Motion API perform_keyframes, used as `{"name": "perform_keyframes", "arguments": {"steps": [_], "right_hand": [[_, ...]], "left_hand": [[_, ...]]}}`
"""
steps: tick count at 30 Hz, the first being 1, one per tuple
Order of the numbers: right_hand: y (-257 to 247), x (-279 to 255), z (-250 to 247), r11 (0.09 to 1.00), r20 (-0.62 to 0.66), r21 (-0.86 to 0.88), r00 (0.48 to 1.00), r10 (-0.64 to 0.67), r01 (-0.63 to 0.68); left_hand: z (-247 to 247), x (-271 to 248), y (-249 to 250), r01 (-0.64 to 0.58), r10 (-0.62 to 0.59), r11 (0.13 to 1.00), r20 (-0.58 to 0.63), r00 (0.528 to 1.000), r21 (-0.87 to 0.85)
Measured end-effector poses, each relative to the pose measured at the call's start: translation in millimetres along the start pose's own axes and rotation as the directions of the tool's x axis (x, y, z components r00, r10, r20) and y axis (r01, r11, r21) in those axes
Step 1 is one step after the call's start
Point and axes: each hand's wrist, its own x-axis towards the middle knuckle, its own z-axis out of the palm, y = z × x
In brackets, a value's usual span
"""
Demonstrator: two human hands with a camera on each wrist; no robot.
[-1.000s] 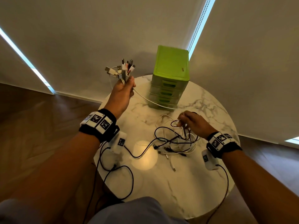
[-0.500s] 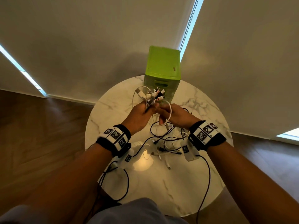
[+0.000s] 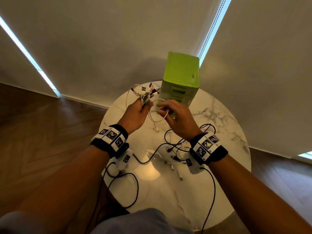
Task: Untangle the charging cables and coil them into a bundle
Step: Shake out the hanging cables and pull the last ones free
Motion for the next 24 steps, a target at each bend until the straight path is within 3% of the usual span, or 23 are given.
{"name": "perform_keyframes", "arguments": {"steps": [2, 4, 6, 8, 12, 17, 21, 24], "right_hand": [[2, 5, 6, 0.991, 0.05, -0.106, 0.996, -0.075, 0.08], [7, 7, 15, 0.983, 0.183, -0.18, 0.983, 0.002, 0.032], [11, 8, 27, 0.965, 0.35, -0.262, 0.929, 0.118, -0.023], [13, 10, 43, 0.959, 0.405, -0.285, 0.905, 0.128, -0.009], [-8, 32, 82, 0.977, 0.403, -0.211, 0.914, 0.047, 0.043], [-56, 60, 139, 0.996, 0.495, -0.041, 0.868, -0.047, 0.077], [-83, 61, 184, 0.998, 0.6, 0.041, 0.798, -0.06, 0.045], [-96, 46, 218, 0.995, 0.749, 0.027, 0.661, 0.044, -0.096]], "left_hand": [[-13, -3, -8, 0.027, -0.028, 0.999, -0.03, 0.999, -0.027], [-33, -6, -14, 0.047, -0.056, 0.995, -0.104, 0.993, -0.086], [-58, -11, -23, 0.048, -0.073, 0.99, -0.199, 0.977, -0.129], [-81, -20, -28, 0.046, -0.087, 0.987, -0.262, 0.961, -0.157], [-119, -45, -34, 0.039, -0.097, 0.983, -0.33, 0.939, -0.179], [-164, -80, -54, 0.024, -0.117, 0.972, -0.397, 0.91, -0.233], [-196, -108, -70, 0.065, -0.155, 0.975, -0.437, 0.886, -0.214], [-208, -127, -82, 0.075, -0.156, 0.978, -0.434, 0.887, -0.197]]}}
